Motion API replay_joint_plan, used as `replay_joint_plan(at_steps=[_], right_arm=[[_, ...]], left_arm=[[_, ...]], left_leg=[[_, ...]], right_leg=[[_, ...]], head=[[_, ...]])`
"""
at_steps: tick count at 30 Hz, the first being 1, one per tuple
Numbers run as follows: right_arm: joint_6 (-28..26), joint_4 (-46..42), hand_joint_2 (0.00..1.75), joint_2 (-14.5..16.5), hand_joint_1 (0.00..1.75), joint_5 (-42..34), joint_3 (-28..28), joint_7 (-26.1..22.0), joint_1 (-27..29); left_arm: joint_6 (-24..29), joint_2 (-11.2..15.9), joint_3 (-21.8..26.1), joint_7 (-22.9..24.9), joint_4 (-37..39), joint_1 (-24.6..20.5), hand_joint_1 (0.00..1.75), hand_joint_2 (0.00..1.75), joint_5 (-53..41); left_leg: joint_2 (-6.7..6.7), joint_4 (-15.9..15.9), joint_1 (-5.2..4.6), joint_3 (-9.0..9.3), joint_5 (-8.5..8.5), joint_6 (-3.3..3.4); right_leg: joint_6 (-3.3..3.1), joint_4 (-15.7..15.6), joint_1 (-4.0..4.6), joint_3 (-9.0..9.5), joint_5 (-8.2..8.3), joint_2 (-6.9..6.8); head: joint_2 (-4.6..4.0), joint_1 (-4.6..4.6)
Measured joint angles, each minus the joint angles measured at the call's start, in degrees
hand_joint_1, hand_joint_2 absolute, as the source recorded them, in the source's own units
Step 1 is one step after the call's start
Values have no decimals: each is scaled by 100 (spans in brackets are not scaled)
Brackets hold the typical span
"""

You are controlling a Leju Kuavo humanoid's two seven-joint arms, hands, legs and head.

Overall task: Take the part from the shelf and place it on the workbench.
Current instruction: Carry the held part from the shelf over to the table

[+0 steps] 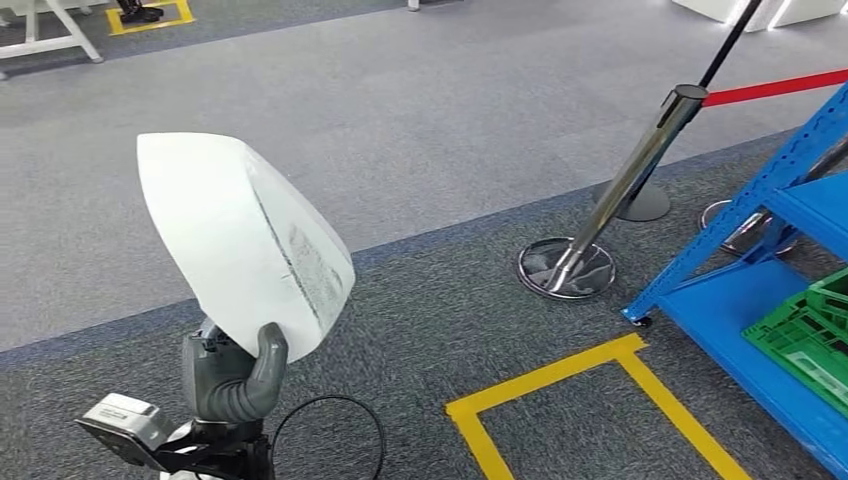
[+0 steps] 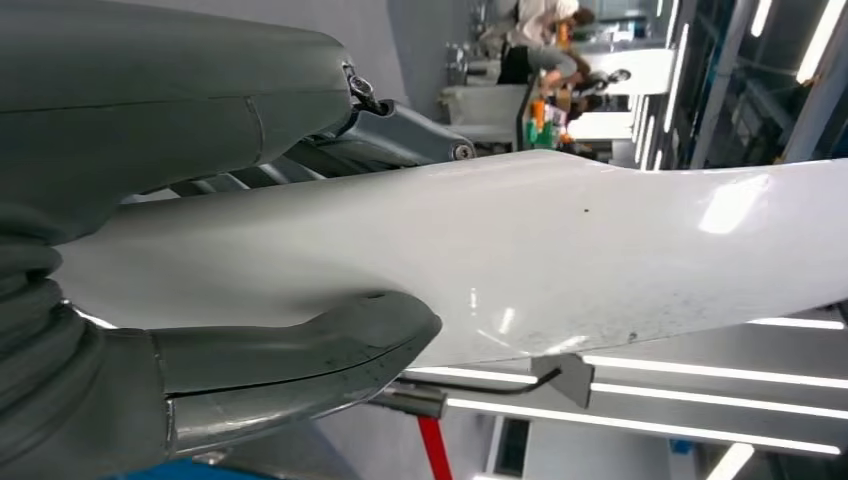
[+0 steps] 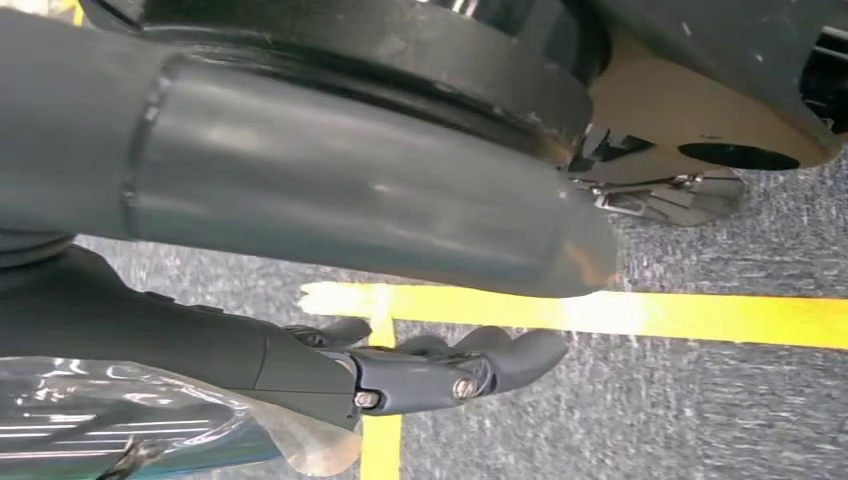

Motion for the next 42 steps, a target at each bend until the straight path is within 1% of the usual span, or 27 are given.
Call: replay_joint_plan(at_steps=[1,3,5,6,7,8,10,12,14,15,17,19,20,21,22,24,26,28,30,32,34,36,37,38,39,41,42], right_arm=[[0,0,0,3,0,1,0,-1,0],[3,0,0,4,0,4,1,-2,4],[13,0,0,4,0,8,1,1,14],[18,0,0,4,0,10,0,2,15],[22,0,0,4,0,12,-1,3,12],[25,0,0,4,0,13,-1,2,5],[32,0,0,8,0,15,0,1,-4],[39,0,0,13,0,19,1,2,-6],[43,0,0,15,0,25,0,4,-17],[45,0,0,15,0,28,1,4,-25],[50,0,0,16,0,35,1,1,-38],[51,0,0,16,0,43,2,0,-29],[52,1,0,16,0,48,2,3,-19],[53,1,0,15,0,51,2,7,-8],[54,1,0,15,0,56,2,10,0],[54,1,0,11,0,66,1,13,5],[58,4,0,11,0,77,-1,13,0],[67,9,0,13,0,87,-1,13,-5],[73,9,0,15,0,102,-1,16,-8],[77,9,0,21,0,116,-1,22,-9],[77,9,0,23,0,127,-1,45,-2],[75,9,0,21,0,139,-2,74,8],[75,9,0,21,0,146,-2,81,8],[75,9,0,21,0,152,-3,83,4],[76,9,0,21,0,158,-2,82,-2],[77,9,0,25,0,167,-1,80,-9],[77,9,0,27,0,170,-1,80,-11]], left_arm=[[1,1,2,-1,-1,-1,175,175,-1],[2,2,3,-1,-2,-10,175,175,-4],[3,8,3,-1,-1,-10,175,175,-8],[4,13,4,-1,-1,-6,175,175,-8],[7,16,5,-1,-1,-3,175,175,-8],[9,18,7,-1,-1,-1,175,175,-8],[11,18,8,0,-1,-5,175,175,-10],[10,16,8,-3,-2,-12,175,175,-13],[11,16,10,-5,-3,-7,175,175,-13],[12,16,10,-5,-3,2,175,175,-13],[25,9,12,-6,-3,-1,175,175,-10],[38,-7,15,-6,-2,-8,175,175,3],[39,-13,17,-5,-2,-8,175,175,14],[37,-15,21,-5,-1,-5,175,175,22],[34,-15,26,-5,-1,-4,175,175,26],[27,-15,34,-5,-1,-2,175,175,10],[26,-15,36,-5,-1,-5,175,175,-33],[32,-13,33,-4,-1,-6,175,175,-56],[45,-8,32,-4,-2,3,175,175,-52],[61,-4,33,-4,-3,1,175,175,-49],[68,-3,32,-4,-3,-12,175,175,-47],[62,0,32,-4,-2,-15,175,175,-42],[57,3,32,-4,-2,-14,175,175,-38],[52,5,33,-4,-2,-14,175,175,-34],[47,6,33,-5,-2,-14,175,175,-32],[39,4,34,-5,-3,-22,175,175,-30],[37,2,34,-5,-3,-29,175,175,-29]], left_leg=[[135,105,-7,-51,-67,-26],[471,678,-7,-317,-375,-79],[572,1416,27,-666,-677,-117],[581,1590,40,-745,-700,-124],[592,1539,46,-713,-609,-123],[625,1271,46,-573,-431,-110],[854,482,1,-165,-94,-53],[1040,40,-65,46,-17,6],[970,-20,-93,47,-43,56],[907,-56,-85,61,-28,85],[787,-129,-49,103,6,152],[669,-152,-27,119,14,196],[600,-150,-25,119,11,208],[522,-148,-25,123,8,212],[434,-142,-21,128,4,210],[257,-113,0,141,-16,180],[108,-45,7,120,-55,118],[-10,-2,12,77,-60,54],[-76,7,27,52,-52,5],[147,214,17,-40,-178,-42],[470,833,13,-327,-487,-84],[572,1492,25,-650,-723,-97],[584,1594,29,-703,-703,-90],[598,1477,27,-649,-575,-73],[647,1161,17,-492,-371,-44],[909,421,-49,-118,-82,28],[1022,179,-87,-2,-35,58]], right_leg=[[-42,-15,-3,14,5,-81],[-114,-30,10,35,-4,-265],[-145,-29,33,41,-24,-458],[-149,-29,39,45,-34,-545],[-147,-29,43,55,-45,-624],[-142,-29,46,74,-59,-696],[-108,-27,61,116,-99,-822],[-51,-27,81,138,-135,-931],[7,-50,85,167,-151,-1049],[34,-45,78,174,-177,-1038],[71,214,65,59,-360,-791],[83,912,58,-308,-686,-483],[90,1287,58,-519,-808,-425],[96,1523,56,-676,-832,-403],[104,1548,52,-739,-737,-393],[120,992,27,-562,-288,-313],[129,318,-11,-274,2,-73],[100,92,-17,-147,14,42],[36,70,-11,-109,27,-72],[-37,45,-11,-72,31,-208],[-95,32,10,-44,12,-365],[-126,33,37,-29,-15,-541],[-133,33,48,-18,-28,-627],[-136,33,57,-2,-44,-704],[-134,33,65,23,-61,-775],[-106,30,83,69,-103,-896],[-80,26,93,86,-122,-957]], head=[[0,-19],[0,-54],[0,-63],[0,-63],[0,-64],[0,-64],[0,-63],[0,-63],[0,-62],[0,-56],[0,-37],[0,-9],[0,0],[0,1],[0,1],[0,2],[0,4],[0,4],[0,3],[0,-24],[0,-54],[0,-54],[0,-54],[0,-53],[0,-54],[0,-56],[0,-55]])
